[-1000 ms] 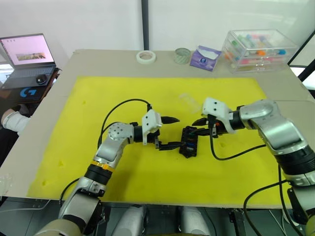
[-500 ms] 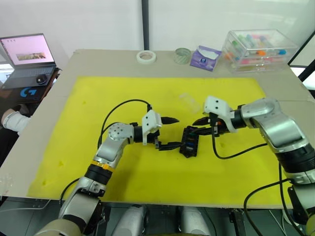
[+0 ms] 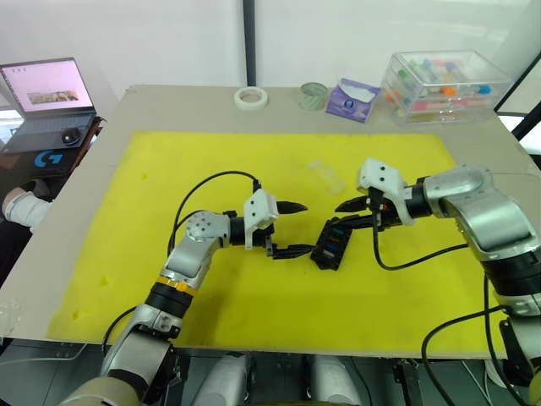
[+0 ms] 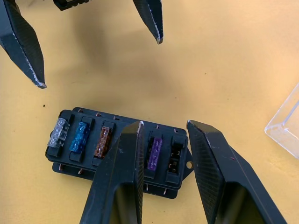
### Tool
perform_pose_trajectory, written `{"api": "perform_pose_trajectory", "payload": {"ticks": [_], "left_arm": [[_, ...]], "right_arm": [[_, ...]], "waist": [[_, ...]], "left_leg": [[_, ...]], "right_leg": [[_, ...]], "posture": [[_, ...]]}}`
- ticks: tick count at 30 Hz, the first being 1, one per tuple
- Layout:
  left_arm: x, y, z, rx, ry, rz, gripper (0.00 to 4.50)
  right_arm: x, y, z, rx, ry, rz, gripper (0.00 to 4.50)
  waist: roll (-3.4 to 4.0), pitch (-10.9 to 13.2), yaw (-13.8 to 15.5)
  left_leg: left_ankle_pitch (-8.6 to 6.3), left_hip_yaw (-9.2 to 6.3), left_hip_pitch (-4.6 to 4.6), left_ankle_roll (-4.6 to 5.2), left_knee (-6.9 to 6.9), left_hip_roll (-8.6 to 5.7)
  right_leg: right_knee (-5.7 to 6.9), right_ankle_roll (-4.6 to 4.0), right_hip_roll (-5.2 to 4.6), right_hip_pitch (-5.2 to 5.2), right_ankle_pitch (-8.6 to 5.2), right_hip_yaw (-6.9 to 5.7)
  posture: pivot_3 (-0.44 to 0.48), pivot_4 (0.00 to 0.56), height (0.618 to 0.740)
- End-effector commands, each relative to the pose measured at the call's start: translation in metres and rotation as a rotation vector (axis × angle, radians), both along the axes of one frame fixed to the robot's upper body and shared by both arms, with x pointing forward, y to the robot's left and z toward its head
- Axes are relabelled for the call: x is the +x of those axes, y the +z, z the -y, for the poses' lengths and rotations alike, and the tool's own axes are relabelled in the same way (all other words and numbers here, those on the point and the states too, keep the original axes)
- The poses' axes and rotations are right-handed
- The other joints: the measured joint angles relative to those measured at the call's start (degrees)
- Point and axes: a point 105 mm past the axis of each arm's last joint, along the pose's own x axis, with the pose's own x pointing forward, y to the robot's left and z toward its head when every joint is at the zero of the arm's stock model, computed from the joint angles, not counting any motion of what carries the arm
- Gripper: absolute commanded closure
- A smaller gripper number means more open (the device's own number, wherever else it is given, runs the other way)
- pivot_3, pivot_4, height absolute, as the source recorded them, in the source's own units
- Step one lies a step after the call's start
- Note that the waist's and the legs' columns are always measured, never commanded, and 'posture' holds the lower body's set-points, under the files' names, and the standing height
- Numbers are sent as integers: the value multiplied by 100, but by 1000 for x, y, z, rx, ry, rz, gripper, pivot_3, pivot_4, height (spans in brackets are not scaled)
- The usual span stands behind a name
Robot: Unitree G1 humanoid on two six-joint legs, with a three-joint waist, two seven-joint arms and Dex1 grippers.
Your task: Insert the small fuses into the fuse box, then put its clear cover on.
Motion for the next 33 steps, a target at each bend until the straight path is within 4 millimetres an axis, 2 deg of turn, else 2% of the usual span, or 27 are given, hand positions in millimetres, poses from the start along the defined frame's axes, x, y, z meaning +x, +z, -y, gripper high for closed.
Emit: {"api": "perform_pose_trajectory", "payload": {"ticks": [1,8,13,16,19,33], "left_arm": [[1,10,0,-11,-8,41,0],[1,9,0,-11,-9,41,0],[0,10,2,-14,-10,41,0],[0,9,2,-15,-11,41,0],[0,9,2,-15,-13,41,0],[2,11,6,-14,-22,47,0]], "right_arm": [[0,12,0,7,8,48,2943],[-3,21,-1,47,6,51,2943],[-9,29,7,84,-28,58,2943],[-10,33,11,115,-68,67,3524],[-11,32,15,123,-105,74,4477],[-17,6,5,124,-107,40,4477]], "waist": [[0,0,1],[0,0,1],[0,0,11],[0,0,8],[0,0,7],[0,0,10]], "left_leg": [[0,0,0,0,0,0],[0,0,0,0,0,0],[0,0,-1,0,0,-1],[0,0,-1,0,0,0],[0,0,-1,0,0,0],[0,0,-1,0,1,-1]], "right_leg": [[0,0,0,0,0,0],[0,0,0,0,0,0],[0,0,-1,0,0,0],[0,0,0,0,0,0],[0,0,0,0,0,1],[1,0,-1,1,0,1]], "posture": [[0,150,740],[0,150,740],[0,150,740],[0,150,740],[0,150,740],[0,150,740]]}}
